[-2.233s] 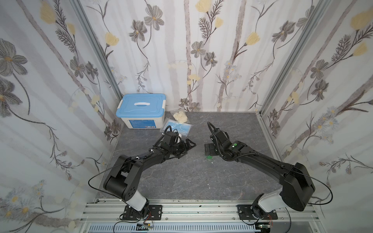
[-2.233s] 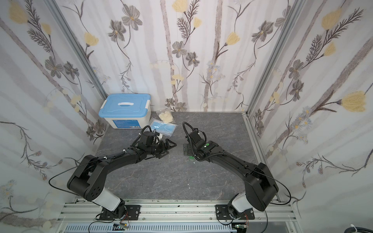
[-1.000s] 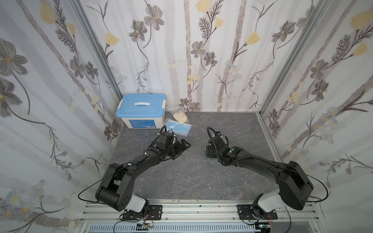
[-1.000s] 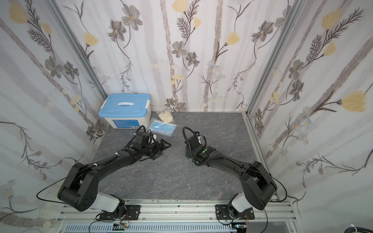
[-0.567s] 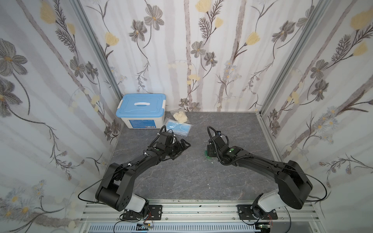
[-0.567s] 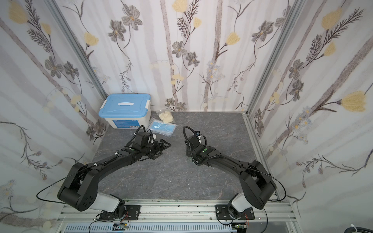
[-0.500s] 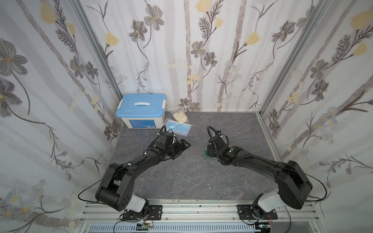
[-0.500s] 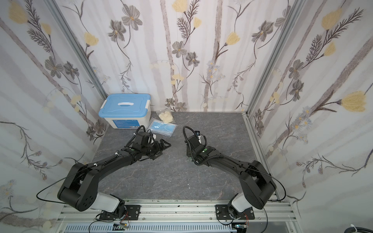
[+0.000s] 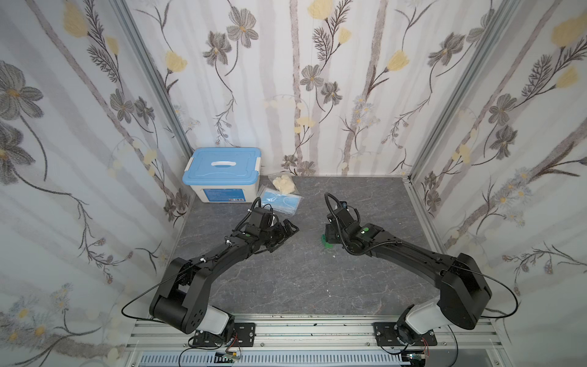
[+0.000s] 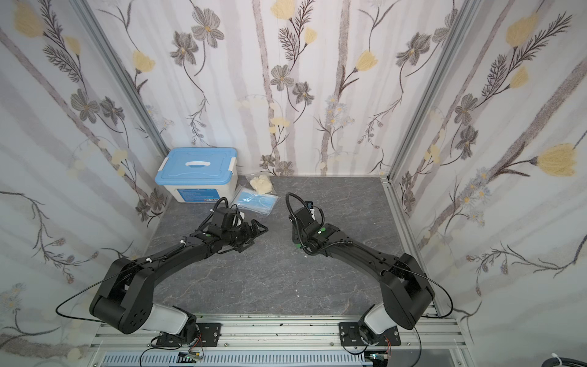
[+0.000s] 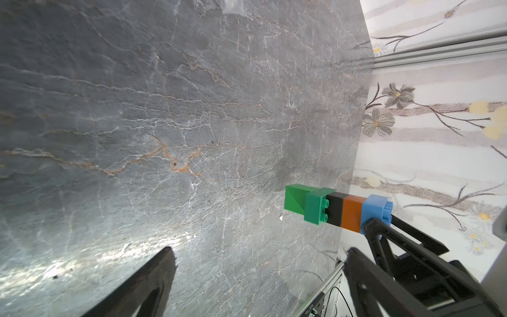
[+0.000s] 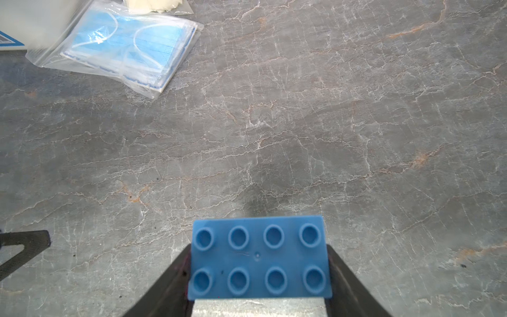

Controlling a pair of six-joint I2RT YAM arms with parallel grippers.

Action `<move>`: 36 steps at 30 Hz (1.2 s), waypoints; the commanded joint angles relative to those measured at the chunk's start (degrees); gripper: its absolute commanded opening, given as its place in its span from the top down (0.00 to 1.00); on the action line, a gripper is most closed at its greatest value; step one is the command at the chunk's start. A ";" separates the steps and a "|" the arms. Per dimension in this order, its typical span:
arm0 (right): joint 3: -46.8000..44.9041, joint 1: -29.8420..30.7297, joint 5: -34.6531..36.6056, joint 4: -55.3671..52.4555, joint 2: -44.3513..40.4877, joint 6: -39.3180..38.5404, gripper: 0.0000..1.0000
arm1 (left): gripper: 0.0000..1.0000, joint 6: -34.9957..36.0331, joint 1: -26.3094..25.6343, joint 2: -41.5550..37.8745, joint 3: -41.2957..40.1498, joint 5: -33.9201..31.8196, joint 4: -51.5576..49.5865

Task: Assemble the letter f with lego
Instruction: Pick up the lego brick from the center of the board, then place the lego brick at the center of the board.

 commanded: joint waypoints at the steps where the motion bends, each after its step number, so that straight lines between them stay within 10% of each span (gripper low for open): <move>1: 3.22 -0.11 -1.84 -5.93 0.81 -0.04 0.46 | 0.01 1.98 0.02 -1.91 0.99 -2.56 -3.51; 21: 25.66 -9.56 -32.87 -42.67 16.66 -10.18 0.46 | 0.00 6.69 -0.55 -10.78 3.97 -4.88 -14.61; 36: 29.94 -11.63 -32.75 -44.92 26.12 -10.62 0.44 | 0.00 6.25 -0.67 -12.75 2.54 -4.01 -12.68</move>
